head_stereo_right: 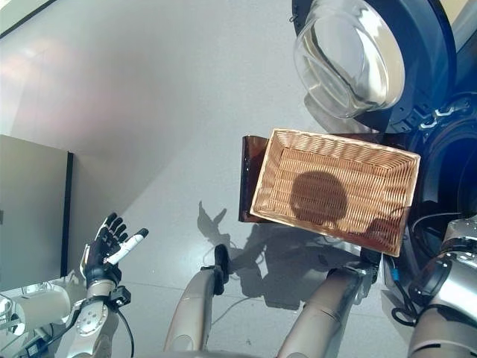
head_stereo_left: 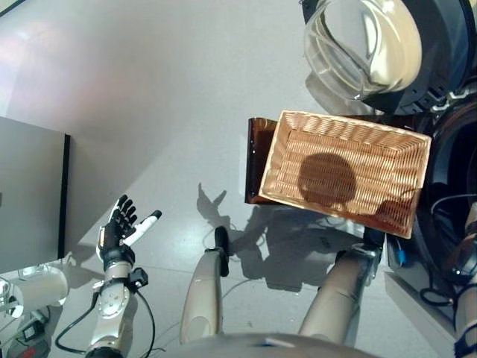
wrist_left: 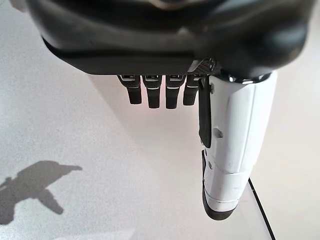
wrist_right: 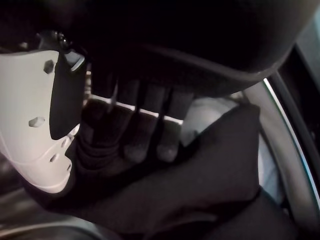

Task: Pick up the clothes and place them into the washing machine

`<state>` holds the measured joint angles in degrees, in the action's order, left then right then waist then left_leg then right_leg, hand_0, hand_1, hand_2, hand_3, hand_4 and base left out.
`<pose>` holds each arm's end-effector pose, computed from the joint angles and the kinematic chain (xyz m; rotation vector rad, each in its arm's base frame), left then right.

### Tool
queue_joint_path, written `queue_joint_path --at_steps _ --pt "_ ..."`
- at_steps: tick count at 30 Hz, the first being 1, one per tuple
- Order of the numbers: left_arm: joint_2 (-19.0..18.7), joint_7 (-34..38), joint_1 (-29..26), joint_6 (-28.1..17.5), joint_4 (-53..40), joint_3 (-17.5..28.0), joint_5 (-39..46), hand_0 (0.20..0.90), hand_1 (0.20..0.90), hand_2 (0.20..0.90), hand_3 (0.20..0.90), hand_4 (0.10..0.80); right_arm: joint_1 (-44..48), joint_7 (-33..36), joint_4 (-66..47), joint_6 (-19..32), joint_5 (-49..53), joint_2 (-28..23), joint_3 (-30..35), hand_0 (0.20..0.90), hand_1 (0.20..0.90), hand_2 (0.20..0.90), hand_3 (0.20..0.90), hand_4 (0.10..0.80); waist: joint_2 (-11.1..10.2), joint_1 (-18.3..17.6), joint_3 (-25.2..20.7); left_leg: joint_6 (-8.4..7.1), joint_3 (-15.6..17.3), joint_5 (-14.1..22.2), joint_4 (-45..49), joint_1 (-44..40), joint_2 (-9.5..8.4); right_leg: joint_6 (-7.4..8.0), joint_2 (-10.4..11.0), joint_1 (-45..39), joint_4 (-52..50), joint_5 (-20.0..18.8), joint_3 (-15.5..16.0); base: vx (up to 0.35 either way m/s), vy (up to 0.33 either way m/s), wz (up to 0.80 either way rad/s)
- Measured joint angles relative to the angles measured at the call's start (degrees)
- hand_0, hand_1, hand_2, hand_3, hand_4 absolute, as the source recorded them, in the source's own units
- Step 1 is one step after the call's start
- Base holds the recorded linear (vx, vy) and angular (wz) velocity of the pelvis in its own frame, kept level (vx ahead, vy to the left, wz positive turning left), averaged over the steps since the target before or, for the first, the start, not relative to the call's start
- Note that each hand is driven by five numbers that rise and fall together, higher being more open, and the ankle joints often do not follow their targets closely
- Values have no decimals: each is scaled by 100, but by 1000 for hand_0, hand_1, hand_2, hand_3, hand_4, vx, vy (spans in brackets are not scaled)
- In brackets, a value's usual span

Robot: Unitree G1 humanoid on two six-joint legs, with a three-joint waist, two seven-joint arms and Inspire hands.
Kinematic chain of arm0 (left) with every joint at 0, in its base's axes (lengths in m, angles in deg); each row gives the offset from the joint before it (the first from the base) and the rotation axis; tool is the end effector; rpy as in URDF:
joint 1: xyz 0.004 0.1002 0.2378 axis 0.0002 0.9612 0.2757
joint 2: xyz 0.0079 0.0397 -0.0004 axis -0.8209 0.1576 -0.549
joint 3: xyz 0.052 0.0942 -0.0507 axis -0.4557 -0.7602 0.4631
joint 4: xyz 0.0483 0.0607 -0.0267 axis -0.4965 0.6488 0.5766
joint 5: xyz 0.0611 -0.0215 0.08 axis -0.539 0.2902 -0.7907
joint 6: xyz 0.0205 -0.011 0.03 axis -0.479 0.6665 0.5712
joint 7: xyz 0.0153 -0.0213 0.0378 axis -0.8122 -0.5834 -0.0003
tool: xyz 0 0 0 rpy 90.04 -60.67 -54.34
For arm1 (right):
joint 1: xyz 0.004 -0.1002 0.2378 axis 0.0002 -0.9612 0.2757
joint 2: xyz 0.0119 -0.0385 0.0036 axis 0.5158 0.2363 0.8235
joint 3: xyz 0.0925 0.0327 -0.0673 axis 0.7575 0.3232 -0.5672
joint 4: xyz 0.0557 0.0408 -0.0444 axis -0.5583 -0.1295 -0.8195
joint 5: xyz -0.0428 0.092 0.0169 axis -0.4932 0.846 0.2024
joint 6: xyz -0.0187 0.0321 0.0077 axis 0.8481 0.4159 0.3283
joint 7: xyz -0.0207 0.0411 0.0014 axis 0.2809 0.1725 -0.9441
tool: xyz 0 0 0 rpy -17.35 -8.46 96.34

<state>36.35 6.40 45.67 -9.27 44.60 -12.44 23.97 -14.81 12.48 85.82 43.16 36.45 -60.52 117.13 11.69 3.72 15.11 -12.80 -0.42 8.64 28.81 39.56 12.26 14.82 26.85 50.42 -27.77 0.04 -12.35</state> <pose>0.1322 0.2378 -0.0471 -0.0794 0.1659 0.4296 0.2359 -0.4312 0.1425 1.1763 -0.5509 -1.6463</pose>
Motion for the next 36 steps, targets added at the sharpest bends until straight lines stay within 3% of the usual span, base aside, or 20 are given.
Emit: queue_joint_path --at_steps 18,25,36 --pt "-1 1 -1 -6 -5 54 7 900 900 900 900 800 -11 -143 387 -131 16 189 -48 900 900 900 900 800 -104 -36 71 0 -110 3 70 -22 34 10 -23 -222 -3 21 168 2 0 1" --pt "-12 6 -6 -15 -17 70 2 900 900 900 900 800 -175 -302 -79 9 3 1014 -84 900 900 900 900 800 -327 -139 216 8 -153 15 152 -57 87 -13 -66 -442 149 -1 235 4 2 0" --pt "-4 87 -107 -34 -6 190 0 900 900 900 900 800 -489 -394 -298 107 6 1993 -303 900 900 900 900 800 -315 -102 208 -1 -166 63 205 -332 89 -12 -29 -1167 804 -313 473 10 -3 0"
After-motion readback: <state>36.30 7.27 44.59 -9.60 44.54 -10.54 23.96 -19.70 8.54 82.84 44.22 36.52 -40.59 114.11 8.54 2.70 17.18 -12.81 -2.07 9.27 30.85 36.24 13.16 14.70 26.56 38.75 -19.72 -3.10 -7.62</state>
